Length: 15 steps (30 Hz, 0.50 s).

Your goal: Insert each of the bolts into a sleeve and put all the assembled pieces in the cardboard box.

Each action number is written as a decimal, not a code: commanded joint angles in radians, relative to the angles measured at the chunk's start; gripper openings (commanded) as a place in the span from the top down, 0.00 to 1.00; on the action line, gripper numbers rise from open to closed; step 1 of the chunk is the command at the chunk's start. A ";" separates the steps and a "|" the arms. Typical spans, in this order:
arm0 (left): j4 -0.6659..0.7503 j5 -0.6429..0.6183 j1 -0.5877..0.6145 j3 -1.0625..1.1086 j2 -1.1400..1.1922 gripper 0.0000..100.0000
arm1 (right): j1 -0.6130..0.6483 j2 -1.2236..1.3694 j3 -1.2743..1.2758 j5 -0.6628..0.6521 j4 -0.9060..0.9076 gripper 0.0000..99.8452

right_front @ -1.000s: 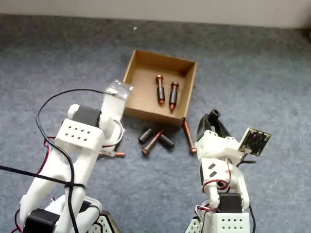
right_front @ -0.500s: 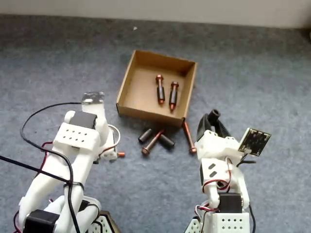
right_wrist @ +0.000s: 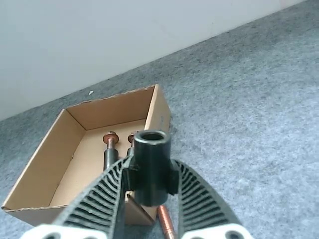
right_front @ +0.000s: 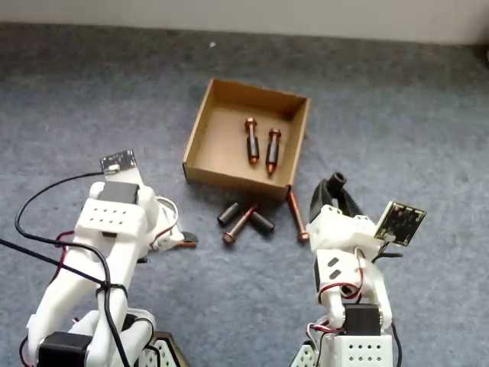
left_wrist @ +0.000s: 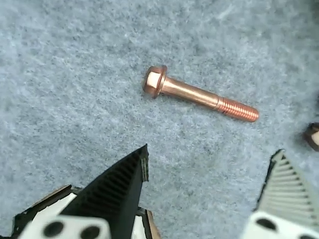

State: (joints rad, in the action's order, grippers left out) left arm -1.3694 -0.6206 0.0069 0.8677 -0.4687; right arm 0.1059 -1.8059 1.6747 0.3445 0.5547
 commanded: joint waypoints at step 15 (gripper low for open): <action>0.149 -0.072 0.064 -0.203 0.484 0.64 | -0.012 -0.030 0.073 -0.032 -0.030 1.00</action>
State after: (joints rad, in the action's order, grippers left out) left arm -1.2283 -0.6651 0.0453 0.7587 -0.0683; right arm 0.1059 -1.8059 1.6747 0.3276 0.5547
